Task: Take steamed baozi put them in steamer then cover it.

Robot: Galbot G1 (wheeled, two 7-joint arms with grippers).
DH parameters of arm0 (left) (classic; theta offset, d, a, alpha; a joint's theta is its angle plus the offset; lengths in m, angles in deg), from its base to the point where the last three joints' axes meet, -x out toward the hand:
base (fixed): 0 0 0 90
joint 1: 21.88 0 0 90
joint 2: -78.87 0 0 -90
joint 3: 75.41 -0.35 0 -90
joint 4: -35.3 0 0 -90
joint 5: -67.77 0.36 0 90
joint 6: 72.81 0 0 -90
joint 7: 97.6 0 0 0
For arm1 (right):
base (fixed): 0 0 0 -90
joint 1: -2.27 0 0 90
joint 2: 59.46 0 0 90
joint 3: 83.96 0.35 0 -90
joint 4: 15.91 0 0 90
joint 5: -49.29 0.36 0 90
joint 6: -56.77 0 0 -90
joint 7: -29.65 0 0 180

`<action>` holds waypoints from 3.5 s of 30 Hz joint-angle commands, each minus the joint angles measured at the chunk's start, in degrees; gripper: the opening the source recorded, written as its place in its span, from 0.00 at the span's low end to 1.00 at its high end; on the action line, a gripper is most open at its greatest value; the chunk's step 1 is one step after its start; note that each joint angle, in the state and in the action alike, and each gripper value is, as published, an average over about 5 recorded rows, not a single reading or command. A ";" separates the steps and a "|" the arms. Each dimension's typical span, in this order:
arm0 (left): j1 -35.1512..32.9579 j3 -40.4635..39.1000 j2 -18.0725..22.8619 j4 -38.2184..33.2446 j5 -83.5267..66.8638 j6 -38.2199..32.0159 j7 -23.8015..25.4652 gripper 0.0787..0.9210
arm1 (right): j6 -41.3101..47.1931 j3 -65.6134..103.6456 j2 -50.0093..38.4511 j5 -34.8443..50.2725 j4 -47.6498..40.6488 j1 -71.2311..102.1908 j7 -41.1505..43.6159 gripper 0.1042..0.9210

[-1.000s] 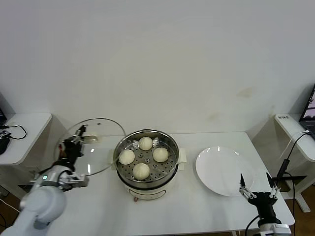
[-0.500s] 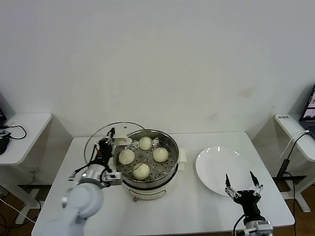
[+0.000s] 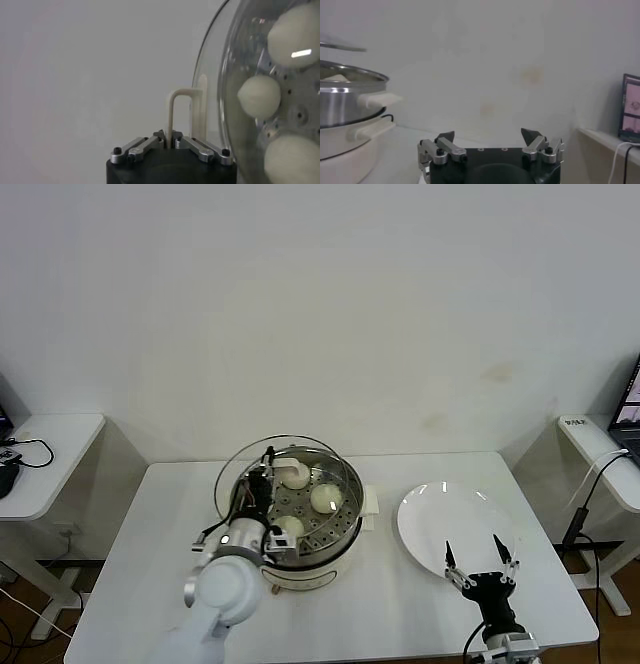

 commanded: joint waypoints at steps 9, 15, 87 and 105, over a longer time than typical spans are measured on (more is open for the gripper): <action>-0.46 -3.02 5.70 3.49 4.76 -0.39 0.06 0.08 | -0.13 -0.39 -0.23 -0.18 -0.29 0.06 0.02 0.88; -0.56 -2.53 5.84 4.32 4.87 -0.80 -0.48 0.08 | -0.24 -0.31 -0.37 -0.03 -0.46 0.11 0.05 0.88; -46.31 35.35 0.79 -18.65 -93.13 -28.29 -29.89 0.88 | 1.52 -4.23 -13.17 10.07 1.59 7.23 0.80 0.88; -56.60 32.96 5.03 -16.39 -91.09 -32.27 -28.74 0.88 | 6.18 -9.58 -18.48 12.47 6.87 14.86 -3.55 0.88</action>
